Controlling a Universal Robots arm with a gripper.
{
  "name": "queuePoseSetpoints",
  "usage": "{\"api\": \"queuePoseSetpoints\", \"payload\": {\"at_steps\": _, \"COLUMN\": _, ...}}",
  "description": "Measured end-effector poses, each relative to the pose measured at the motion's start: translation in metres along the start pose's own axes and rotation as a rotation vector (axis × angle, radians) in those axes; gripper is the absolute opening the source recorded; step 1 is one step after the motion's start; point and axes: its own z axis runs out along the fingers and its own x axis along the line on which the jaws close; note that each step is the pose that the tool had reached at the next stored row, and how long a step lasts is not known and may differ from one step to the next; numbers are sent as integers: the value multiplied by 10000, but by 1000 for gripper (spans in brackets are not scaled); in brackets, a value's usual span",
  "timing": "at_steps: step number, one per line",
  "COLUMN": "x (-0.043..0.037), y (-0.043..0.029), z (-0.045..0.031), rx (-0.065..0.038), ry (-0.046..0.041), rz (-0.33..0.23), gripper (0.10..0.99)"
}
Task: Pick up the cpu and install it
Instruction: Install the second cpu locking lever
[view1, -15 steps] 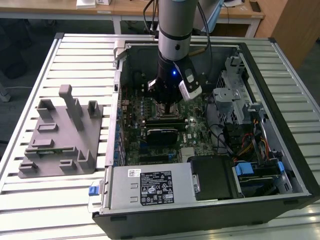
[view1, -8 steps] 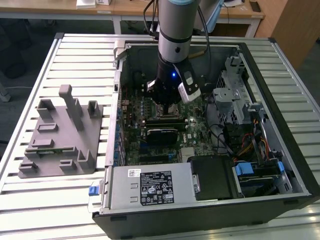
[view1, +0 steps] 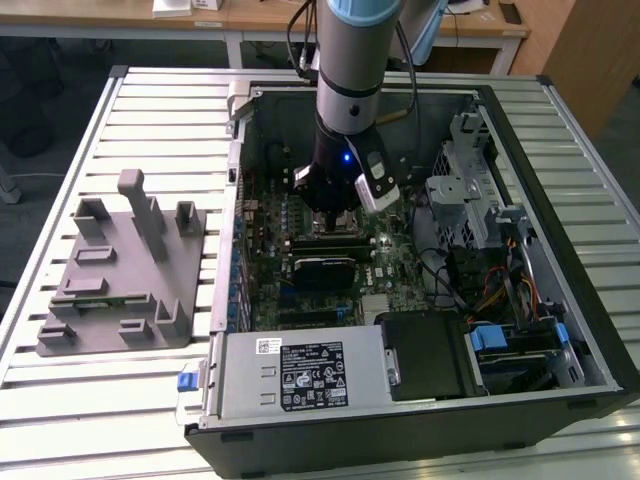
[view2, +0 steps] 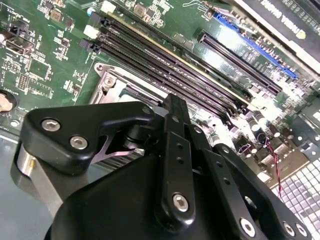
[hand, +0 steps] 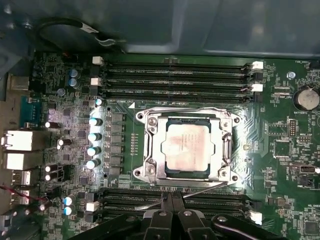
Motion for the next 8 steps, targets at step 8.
{"api": "queuePoseSetpoints", "payload": {"at_steps": 8, "x": 57, "y": -103, "z": 29, "rx": -335, "ry": -9, "rz": -12, "gripper": 114}}
